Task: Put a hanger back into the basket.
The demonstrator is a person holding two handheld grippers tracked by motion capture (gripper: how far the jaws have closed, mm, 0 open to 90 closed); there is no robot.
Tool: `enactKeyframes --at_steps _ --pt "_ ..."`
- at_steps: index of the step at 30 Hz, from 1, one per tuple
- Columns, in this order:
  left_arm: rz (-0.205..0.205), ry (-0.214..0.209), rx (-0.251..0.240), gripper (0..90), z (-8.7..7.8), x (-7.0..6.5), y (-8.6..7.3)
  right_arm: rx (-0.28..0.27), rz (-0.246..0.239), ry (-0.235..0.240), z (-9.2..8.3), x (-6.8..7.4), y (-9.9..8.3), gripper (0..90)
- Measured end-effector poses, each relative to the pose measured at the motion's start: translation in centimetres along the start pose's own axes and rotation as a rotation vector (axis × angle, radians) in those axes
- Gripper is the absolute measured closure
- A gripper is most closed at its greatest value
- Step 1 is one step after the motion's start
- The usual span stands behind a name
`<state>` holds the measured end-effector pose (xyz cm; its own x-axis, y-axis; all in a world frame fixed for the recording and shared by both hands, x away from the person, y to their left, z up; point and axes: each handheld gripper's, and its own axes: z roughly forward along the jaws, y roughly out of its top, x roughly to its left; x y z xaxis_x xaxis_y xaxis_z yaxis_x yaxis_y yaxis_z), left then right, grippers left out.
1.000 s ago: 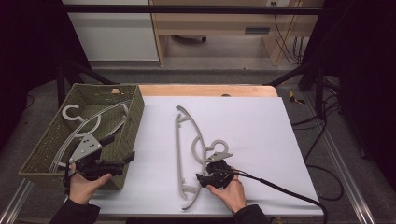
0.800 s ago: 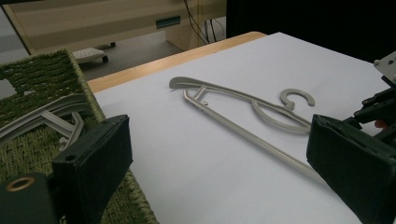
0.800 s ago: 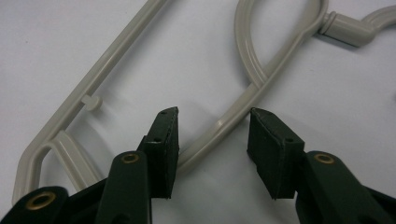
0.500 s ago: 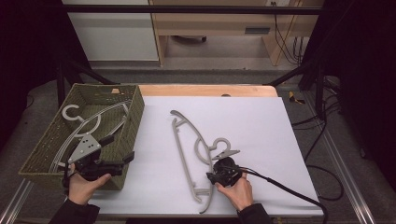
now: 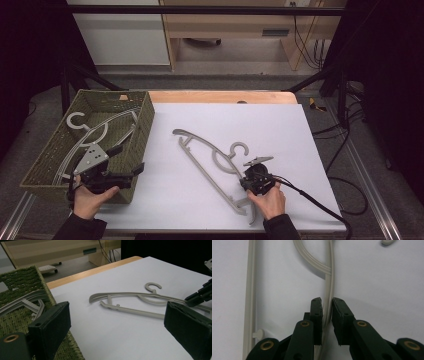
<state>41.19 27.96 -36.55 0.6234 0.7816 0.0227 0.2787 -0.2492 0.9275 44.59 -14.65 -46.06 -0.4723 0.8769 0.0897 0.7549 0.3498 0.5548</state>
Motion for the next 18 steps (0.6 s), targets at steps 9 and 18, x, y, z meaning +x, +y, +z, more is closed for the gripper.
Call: enactKeyframes --at_steps 9,18 --pt "0.004 -0.005 0.007 6.7 0.2 -0.1 0.0 -0.028 -0.019 -0.01 0.4 -0.1 -0.1 79.0" --pt "0.006 -0.005 0.002 6.8 0.0 -0.2 0.1 -0.009 0.013 0.025 -0.1 -2.3 -0.2 82.0"
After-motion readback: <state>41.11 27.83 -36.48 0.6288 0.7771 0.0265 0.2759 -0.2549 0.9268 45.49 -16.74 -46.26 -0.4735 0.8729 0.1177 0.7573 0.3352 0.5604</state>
